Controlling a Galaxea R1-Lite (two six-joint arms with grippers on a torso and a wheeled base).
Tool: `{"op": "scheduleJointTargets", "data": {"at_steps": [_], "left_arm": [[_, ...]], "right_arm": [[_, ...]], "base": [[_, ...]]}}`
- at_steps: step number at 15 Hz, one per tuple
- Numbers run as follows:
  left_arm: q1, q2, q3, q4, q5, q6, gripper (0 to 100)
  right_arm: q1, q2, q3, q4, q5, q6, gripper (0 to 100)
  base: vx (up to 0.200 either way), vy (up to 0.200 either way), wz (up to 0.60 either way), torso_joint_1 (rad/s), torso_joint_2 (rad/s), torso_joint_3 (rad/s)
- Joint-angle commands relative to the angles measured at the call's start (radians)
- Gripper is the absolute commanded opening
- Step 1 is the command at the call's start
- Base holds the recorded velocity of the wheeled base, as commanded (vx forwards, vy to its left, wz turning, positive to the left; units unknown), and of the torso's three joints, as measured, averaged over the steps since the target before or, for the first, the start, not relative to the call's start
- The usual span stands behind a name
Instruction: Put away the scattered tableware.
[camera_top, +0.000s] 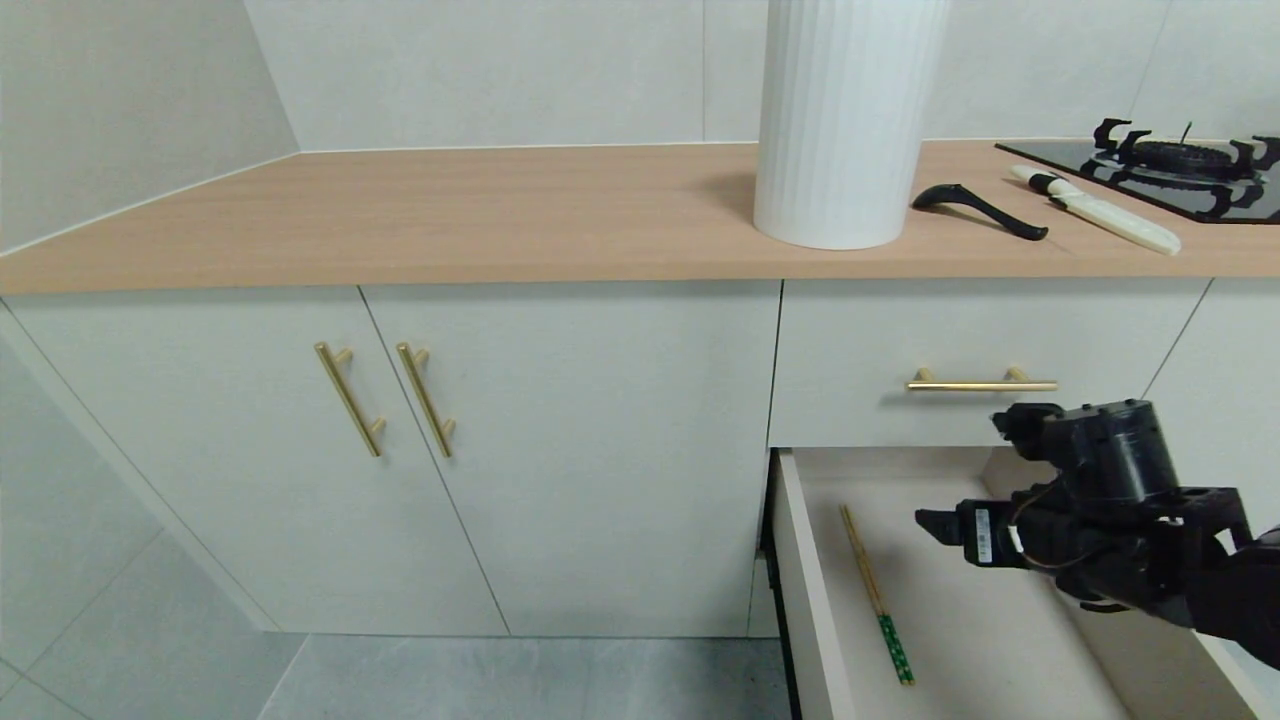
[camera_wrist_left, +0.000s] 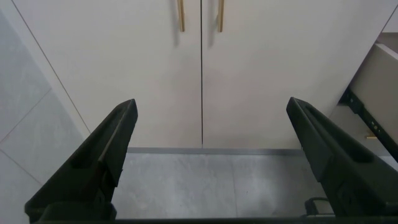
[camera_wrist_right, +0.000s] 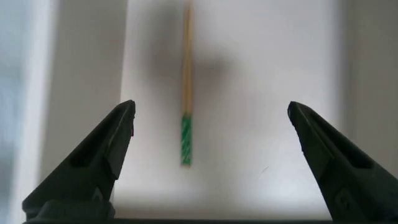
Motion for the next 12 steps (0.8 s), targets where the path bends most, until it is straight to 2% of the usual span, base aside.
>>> {"op": "scheduleJointTargets", "data": {"at_steps": [1,10,12], "left_arm": [[0.0,0.0,0.0,0.0,0.002,0.0,100],[0.0,0.002,0.0,0.0,0.0,0.0,100],[0.0,0.002,0.0,0.0,0.002,0.0,100]], "right_arm": [[-0.029,-0.136,-0.003,-0.004,0.004,-0.009,100],[-0.064,-0.251,0.003,-0.004,0.004,-0.083,100],[-0.064,-0.253,0.003,-0.004,0.004,-0.083,100]], "base": [[0.0,0.0,0.0,0.0,0.0,0.0],[0.0,0.0,0.0,0.0,0.0,0.0],[0.0,0.0,0.0,0.051,-0.22,-0.166]]}}
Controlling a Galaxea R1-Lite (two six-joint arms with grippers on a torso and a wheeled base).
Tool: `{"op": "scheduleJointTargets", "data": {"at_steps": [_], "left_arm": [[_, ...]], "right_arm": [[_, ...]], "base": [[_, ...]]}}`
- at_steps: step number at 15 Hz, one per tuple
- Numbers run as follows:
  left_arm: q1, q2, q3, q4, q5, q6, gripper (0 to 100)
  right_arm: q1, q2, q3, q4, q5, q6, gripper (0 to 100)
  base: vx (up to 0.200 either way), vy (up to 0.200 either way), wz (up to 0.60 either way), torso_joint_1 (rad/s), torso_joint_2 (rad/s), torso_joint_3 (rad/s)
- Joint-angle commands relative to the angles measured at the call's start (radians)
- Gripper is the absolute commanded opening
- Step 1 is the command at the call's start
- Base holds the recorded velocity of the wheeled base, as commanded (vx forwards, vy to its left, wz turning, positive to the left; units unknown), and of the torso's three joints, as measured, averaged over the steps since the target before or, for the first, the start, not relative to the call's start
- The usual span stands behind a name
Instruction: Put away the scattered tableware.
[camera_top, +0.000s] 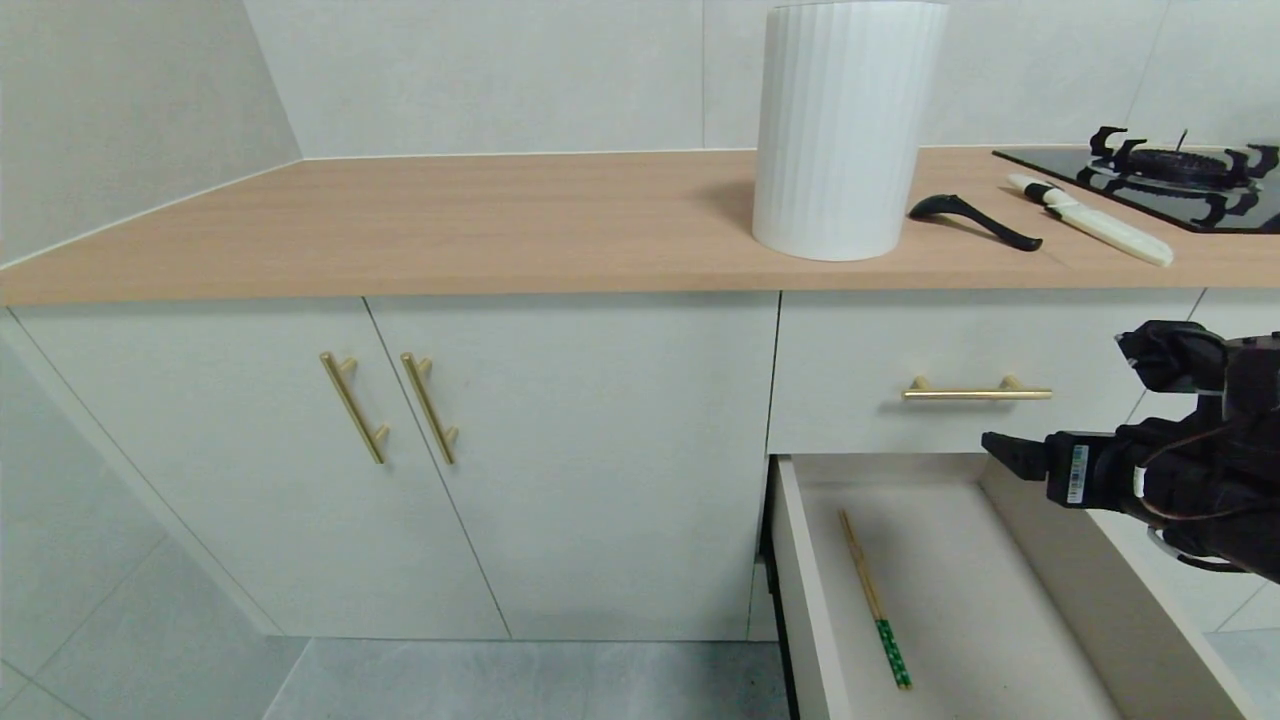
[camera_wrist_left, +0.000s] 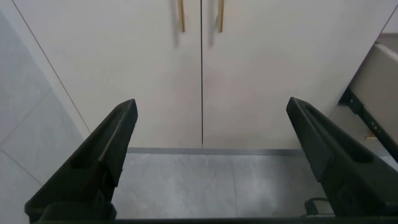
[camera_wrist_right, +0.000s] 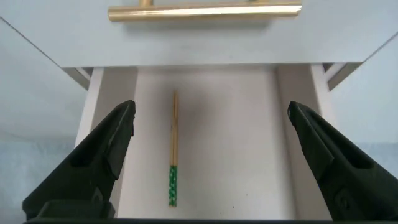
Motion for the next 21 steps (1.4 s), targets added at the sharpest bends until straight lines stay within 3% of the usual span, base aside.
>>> {"op": "scheduleJointTargets", "data": {"at_steps": [1,13,16,21], "left_arm": [[0.0,0.0,0.0,0.0,0.0,0.0,100],[0.0,0.002,0.0,0.0,0.0,0.0,100],[0.0,0.002,0.0,0.0,0.0,0.0,100],[0.0,0.002,0.0,0.0,0.001,0.0,100]], "right_arm": [[0.0,-0.007,0.001,-0.001,0.0,0.0,100],[-0.011,0.033,-0.042,-0.001,0.006,-0.023,100],[-0.019,0.085,-0.119,0.001,0.026,-0.046,100],[-0.12,0.274,-0.289,0.003,0.101,-0.078,100]], "base": [[0.0,0.0,0.0,0.036,-0.28,-0.271],[0.0,0.0,0.0,0.167,-0.45,-0.291],[0.0,0.0,0.0,0.216,-0.48,-0.282],[0.0,0.0,0.0,0.176,-0.4,-0.224]]}}
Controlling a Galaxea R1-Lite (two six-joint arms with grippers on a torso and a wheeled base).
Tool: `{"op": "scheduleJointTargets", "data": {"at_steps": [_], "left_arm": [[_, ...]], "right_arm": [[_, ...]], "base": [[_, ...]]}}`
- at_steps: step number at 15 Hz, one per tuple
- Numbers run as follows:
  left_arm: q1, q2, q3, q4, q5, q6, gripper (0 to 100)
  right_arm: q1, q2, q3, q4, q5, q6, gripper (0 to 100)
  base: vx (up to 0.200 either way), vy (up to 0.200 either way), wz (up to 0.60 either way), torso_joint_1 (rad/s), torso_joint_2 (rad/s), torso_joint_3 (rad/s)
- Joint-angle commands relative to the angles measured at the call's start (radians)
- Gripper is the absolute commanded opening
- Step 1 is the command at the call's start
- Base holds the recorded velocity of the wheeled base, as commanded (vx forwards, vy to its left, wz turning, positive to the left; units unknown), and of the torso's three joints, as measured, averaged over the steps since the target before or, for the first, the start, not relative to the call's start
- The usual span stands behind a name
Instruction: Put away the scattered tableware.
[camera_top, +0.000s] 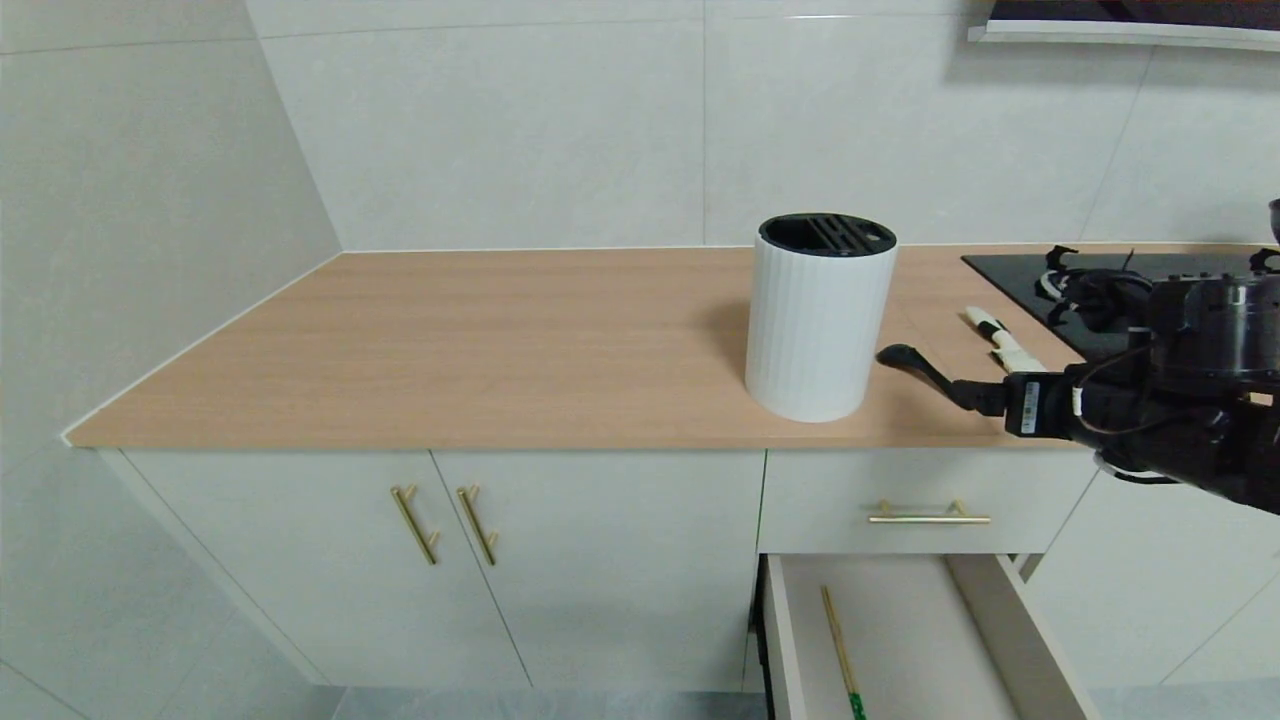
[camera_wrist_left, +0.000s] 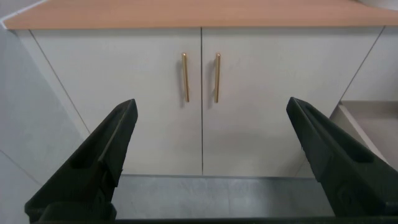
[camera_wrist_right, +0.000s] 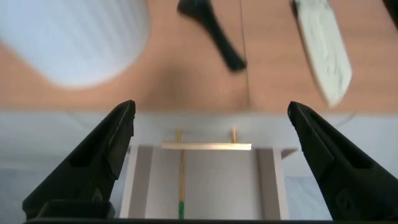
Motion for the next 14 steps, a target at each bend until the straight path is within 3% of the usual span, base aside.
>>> {"op": "scheduleJointTargets", "data": {"at_steps": [1,6,9,14], "left_arm": [[0.0,0.002,0.0,0.0,0.0,0.0,100],[0.0,0.0,0.0,0.0,0.001,0.0,100],[0.0,0.002,0.0,0.0,0.0,0.0,100],[0.0,0.0,0.0,0.0,0.0,0.0,100]], "right_arm": [[-0.049,0.118,-0.088,0.001,0.049,-0.031,100],[-0.071,0.205,-0.249,0.055,0.12,-0.097,100],[-0.075,0.239,-0.261,0.104,0.222,-0.134,100],[-0.131,0.359,-0.343,0.096,0.239,-0.137,100]], "base": [[0.0,0.0,0.0,0.046,-0.09,-0.051],[0.0,0.0,0.0,0.005,-0.01,-0.007],[0.0,0.0,0.0,0.0,0.0,0.0],[0.0,0.0,0.0,0.0,0.0,0.0]]}}
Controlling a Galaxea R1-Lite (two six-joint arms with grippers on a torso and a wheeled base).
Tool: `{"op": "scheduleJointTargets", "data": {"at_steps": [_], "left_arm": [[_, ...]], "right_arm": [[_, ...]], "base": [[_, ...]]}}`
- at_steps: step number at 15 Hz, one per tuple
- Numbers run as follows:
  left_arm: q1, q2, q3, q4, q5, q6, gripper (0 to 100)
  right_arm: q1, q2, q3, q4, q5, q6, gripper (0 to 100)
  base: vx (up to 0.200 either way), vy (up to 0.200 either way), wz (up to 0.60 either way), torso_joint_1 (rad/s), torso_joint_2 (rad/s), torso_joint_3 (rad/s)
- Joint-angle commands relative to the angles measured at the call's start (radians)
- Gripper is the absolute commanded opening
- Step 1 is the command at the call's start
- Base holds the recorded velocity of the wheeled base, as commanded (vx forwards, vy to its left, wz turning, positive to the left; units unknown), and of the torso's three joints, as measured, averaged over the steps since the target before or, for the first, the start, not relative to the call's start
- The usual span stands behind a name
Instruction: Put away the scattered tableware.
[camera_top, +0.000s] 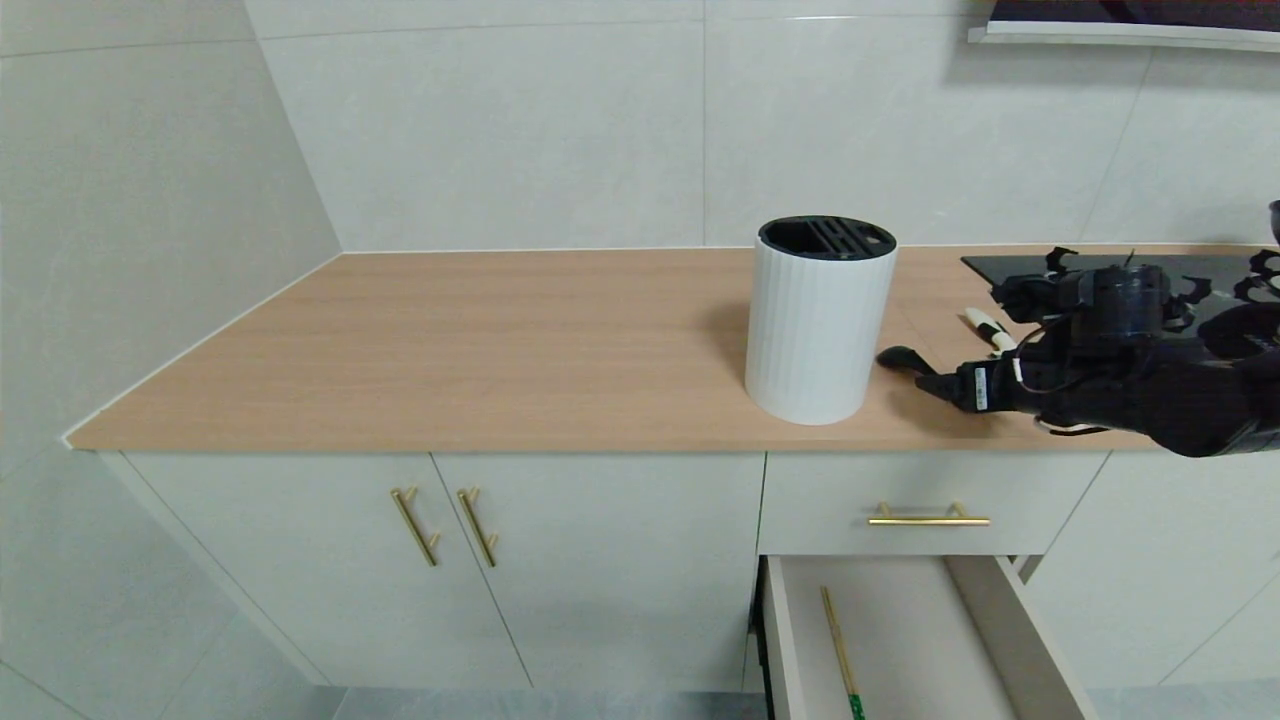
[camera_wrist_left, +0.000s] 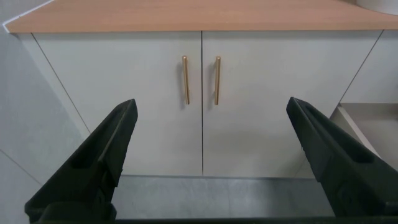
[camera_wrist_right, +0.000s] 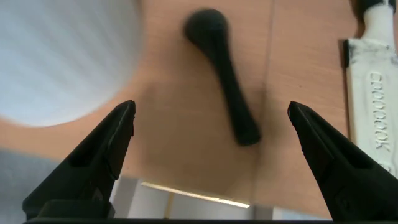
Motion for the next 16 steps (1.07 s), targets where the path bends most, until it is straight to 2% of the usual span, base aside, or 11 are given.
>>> {"op": "scheduleJointTargets", "data": {"at_steps": [1,8,14,15,16], "left_arm": [[0.0,0.002,0.0,0.0,0.001,0.0,100],[0.0,0.0,0.0,0.0,0.001,0.0,100],[0.0,0.0,0.0,0.0,0.001,0.0,100],[0.0,0.002,0.0,0.0,-0.001,0.0,100],[0.0,0.002,0.0,0.0,-0.001,0.0,100]], "right_arm": [[-0.014,0.067,-0.025,-0.006,0.002,0.001,100],[-0.013,0.119,-0.05,-0.08,-0.006,0.006,100],[-0.013,0.127,-0.056,-0.083,-0.007,0.009,100],[-0.013,0.127,-0.056,-0.083,-0.007,0.02,0],[-0.011,0.127,-0.056,-0.083,-0.007,0.023,0]], "base": [[0.0,0.0,0.0,0.0,0.0,0.0],[0.0,0.0,0.0,0.0,0.0,0.0],[0.0,0.0,0.0,0.0,0.0,0.0],[0.0,0.0,0.0,0.0,0.0,0.0],[0.0,0.0,0.0,0.0,0.0,0.0]]}}
